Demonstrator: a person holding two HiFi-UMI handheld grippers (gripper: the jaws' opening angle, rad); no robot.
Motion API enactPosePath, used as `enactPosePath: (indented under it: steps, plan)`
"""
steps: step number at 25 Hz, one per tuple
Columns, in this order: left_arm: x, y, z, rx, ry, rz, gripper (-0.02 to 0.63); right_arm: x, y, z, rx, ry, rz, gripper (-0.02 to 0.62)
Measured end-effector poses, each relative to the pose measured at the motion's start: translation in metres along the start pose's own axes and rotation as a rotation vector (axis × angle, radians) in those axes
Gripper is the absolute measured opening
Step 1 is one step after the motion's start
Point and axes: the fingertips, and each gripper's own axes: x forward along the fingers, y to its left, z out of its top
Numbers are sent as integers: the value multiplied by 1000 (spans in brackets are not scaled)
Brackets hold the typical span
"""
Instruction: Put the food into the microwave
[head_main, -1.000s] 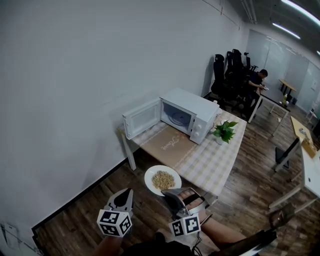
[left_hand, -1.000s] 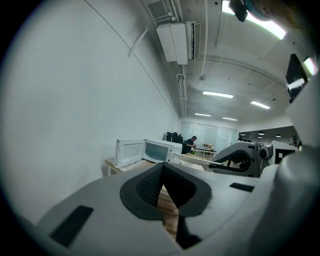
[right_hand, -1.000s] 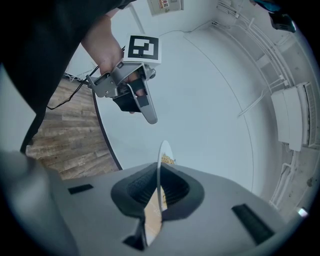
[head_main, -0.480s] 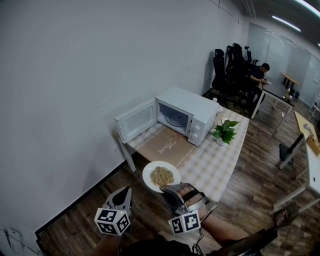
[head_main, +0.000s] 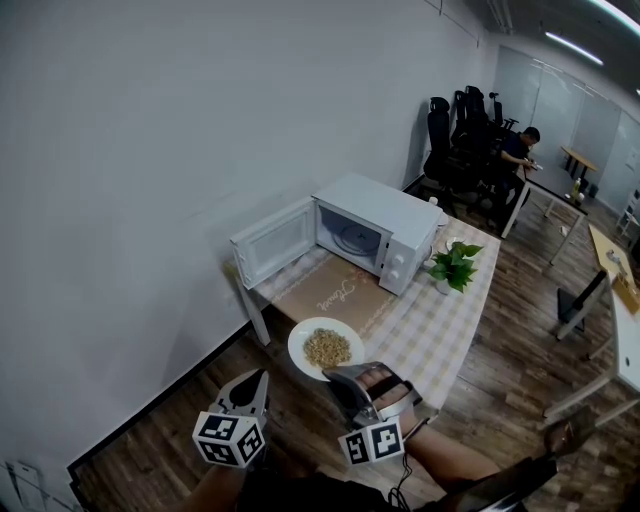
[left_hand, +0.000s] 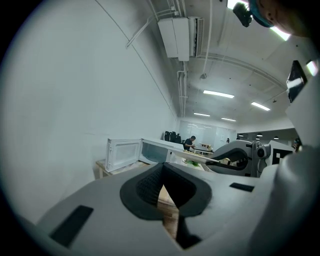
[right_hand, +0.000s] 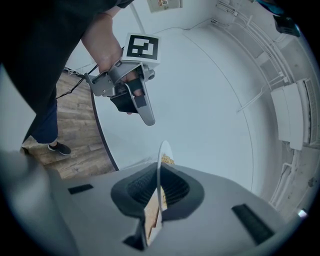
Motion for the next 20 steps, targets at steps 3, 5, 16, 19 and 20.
enactPosePath:
  steps: [3, 5, 16, 19, 20]
  plan:
    - [10, 11, 3, -10, -1, -20, 9, 12, -3, -1, -3, 25, -2, 20]
    - [17, 22, 8, -11, -1, -33, 9, 24, -7, -1, 4, 43, -3, 20]
    - [61, 87, 33, 20, -1, -121, 9, 95, -25, -5, 20, 144, -27, 20]
    - [74, 100, 38, 22, 5, -158, 9, 112, -33, -4, 20, 174, -39, 20]
    - [78, 103, 40, 24, 7, -169, 9, 117, -35, -4, 20, 183, -44, 20]
